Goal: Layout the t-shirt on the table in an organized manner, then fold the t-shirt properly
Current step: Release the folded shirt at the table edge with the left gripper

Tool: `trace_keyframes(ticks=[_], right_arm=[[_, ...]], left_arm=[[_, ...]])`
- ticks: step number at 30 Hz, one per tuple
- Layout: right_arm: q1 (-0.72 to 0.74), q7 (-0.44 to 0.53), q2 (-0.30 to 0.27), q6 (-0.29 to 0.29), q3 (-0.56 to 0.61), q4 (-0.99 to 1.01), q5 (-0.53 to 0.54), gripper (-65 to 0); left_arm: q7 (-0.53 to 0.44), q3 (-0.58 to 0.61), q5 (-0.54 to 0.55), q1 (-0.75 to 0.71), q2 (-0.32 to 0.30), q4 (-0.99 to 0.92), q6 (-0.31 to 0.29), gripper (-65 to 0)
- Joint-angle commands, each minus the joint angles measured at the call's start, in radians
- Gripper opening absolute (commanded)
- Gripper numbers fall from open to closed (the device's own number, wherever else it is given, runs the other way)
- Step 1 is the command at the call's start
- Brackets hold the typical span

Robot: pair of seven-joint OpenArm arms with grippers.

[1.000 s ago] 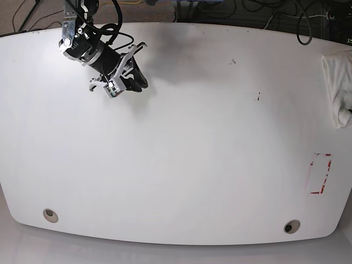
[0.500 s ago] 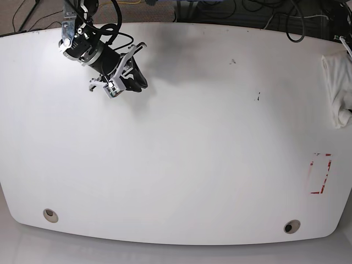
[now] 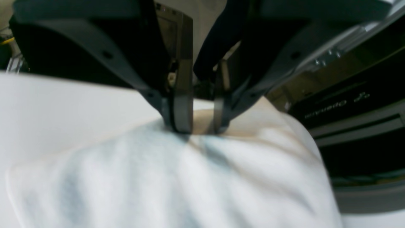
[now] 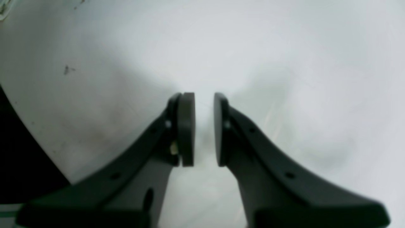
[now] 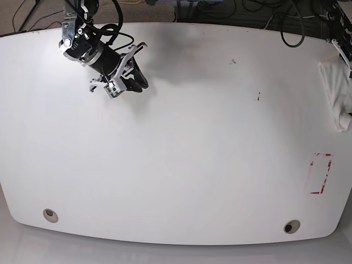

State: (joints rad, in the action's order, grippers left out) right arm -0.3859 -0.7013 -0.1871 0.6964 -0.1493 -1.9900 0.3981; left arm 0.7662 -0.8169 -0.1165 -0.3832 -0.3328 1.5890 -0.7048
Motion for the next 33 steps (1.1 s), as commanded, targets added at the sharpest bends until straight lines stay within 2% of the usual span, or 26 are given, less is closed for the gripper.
trace_keyframes(ticks=[1,3,11,14,19,27,33], right_arm=[[0.003,0.024,-0.010,0.002,-0.003,-0.022,0.019,-55.6],[0.003,0.024,-0.010,0.002,-0.003,-0.022,0.019,-55.6],[0.003,0.024,-0.009,0.002,-0.003,-0.022,0.019,-55.6],[0.003,0.024,-0.009,0.002,-0.005,-0.022,0.019,-55.6],[0.003,0.024,-0.009,0.002,-0.005,-0.022,0.019,-55.6],[0.003,0.024,-0.007,0.002,-0.005,-0.022,0.019,-55.6],[0.003,0.025,-0.005,0.002,-0.005,-0.032,0.019,-55.6]], left_arm=[[-0.009,-0.003,-0.004,0.017,-0.024,-0.003,0.007,-54.9],[-0.009,0.000,-0.005,0.030,-0.032,-0.029,0.007,-54.9],[-0.012,0.000,-0.002,0.046,-0.131,-0.171,0.007,-54.9],[-0.043,0.000,-0.002,0.046,-0.162,-0.209,0.007,-54.9],[-0.116,-0.002,-0.002,0.040,-0.180,-0.233,0.007,-54.9],[-0.100,-0.009,0.001,0.043,-0.197,-0.213,0.007,-54.9],[-0.078,-0.035,-0.001,0.040,-0.176,-0.072,0.007,-54.9]])
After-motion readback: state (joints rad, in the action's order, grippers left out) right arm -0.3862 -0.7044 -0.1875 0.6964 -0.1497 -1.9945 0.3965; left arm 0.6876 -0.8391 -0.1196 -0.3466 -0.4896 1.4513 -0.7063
